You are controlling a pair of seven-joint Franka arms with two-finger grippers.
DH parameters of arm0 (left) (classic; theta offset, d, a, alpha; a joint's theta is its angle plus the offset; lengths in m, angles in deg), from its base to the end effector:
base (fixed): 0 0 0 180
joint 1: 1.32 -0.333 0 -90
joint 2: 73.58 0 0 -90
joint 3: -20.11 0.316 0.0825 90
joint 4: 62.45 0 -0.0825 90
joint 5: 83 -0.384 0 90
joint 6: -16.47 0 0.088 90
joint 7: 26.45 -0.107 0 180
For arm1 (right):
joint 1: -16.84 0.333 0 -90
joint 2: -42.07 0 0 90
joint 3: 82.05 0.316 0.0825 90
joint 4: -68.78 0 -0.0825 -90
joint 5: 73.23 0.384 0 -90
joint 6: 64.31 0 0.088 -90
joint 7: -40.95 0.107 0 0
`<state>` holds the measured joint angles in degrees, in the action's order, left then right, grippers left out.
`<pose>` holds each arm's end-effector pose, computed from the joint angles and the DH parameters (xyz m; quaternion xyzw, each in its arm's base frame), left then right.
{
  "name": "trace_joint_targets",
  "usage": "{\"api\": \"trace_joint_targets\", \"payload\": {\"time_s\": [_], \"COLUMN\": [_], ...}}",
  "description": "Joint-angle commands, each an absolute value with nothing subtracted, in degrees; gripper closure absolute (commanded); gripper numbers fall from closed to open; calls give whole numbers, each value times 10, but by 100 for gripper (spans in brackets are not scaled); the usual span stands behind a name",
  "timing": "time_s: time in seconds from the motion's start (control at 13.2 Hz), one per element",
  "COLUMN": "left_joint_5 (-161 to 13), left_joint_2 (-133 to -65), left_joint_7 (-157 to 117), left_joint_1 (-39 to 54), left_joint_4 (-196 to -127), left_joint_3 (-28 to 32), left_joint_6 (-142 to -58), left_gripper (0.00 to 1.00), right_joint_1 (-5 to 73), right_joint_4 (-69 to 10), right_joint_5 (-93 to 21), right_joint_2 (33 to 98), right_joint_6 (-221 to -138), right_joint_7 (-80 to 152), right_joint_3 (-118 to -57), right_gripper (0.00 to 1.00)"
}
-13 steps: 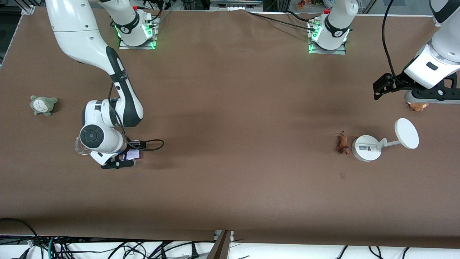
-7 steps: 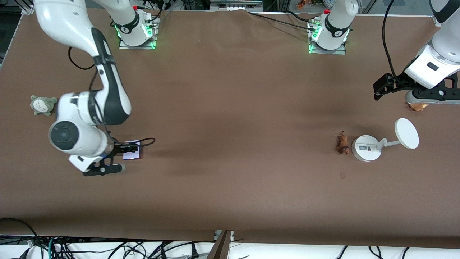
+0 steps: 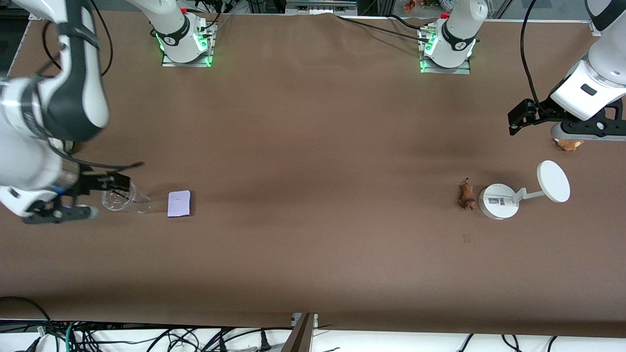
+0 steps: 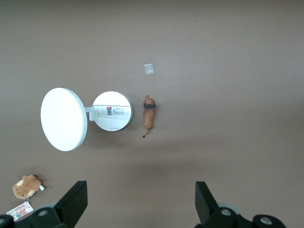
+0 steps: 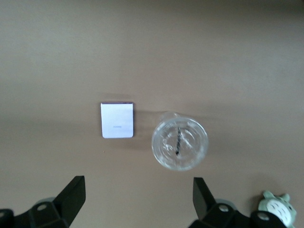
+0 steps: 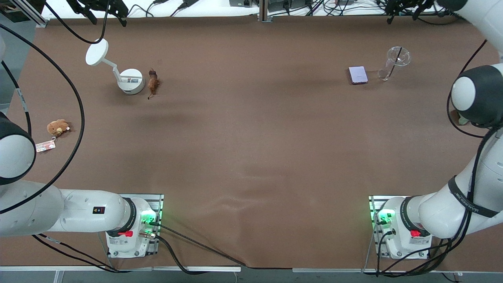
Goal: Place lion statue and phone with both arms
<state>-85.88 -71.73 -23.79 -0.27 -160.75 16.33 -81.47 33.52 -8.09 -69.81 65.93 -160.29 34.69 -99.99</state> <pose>0.5523 -0.0425 0.5858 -0.9993 0.0221 -0.0146 0.0251 0.6718 0.0283 0.4946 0.9977 0.0501 -0.0337 0.0311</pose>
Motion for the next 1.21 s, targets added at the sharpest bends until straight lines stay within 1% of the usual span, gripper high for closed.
{"api": "trace_joint_targets", "payload": {"time_s": [0.0, 0.15, 0.23, 0.38, 0.45, 0.61, 0.68, 0.76, 0.83, 1.14], "left_joint_5": [-863, -862, -862, -863, -862, -862, -862, -862, -862, -861], "left_joint_2": [-726, -725, -726, -727, -726, -726, -727, -726, -726, -726], "left_joint_7": [-250, -250, -250, -249, -248, -248, -248, -248, -248, -248], "left_joint_1": [0, -3, -3, 0, 0, 0, 0, 0, 0, -1], "left_joint_4": [-1586, -1584, -1583, -1582, -1582, -1581, -1581, -1581, -1581, -1582], "left_joint_3": [164, 165, 165, 164, 165, 165, 165, 165, 165, 165], "left_joint_6": [-800, -794, -792, -793, -793, -793, -793, -793, -793, -793], "left_gripper": [0, 0, 0, 0, 0, 0, 0, 0, 0, 0], "right_joint_1": [305, 243, 223, 188, 181, 177, 177, 177, 178, 176], "right_joint_4": [-147, -200, -206, -243, -250, -251, -249, -248, -246, -213], "right_joint_5": [-696, -700, -702, -702, -702, -708, -718, -732, -736, -731], "right_joint_2": [565, 511, 496, 444, 424, 423, 422, 423, 426, 450], "right_joint_6": [-1584, -1586, -1577, -1558, -1555, -1546, -1530, -1528, -1526, -1515], "right_joint_7": [345, 343, 340, 340, 341, 340, 344, 346, 346, 344], "right_joint_3": [-969, -904, -895, -890, -890, -889, -881, -864, -861, -868], "right_gripper": [0, 0, 0, 0, 0, 0, 0, 0, 0, 0]}}
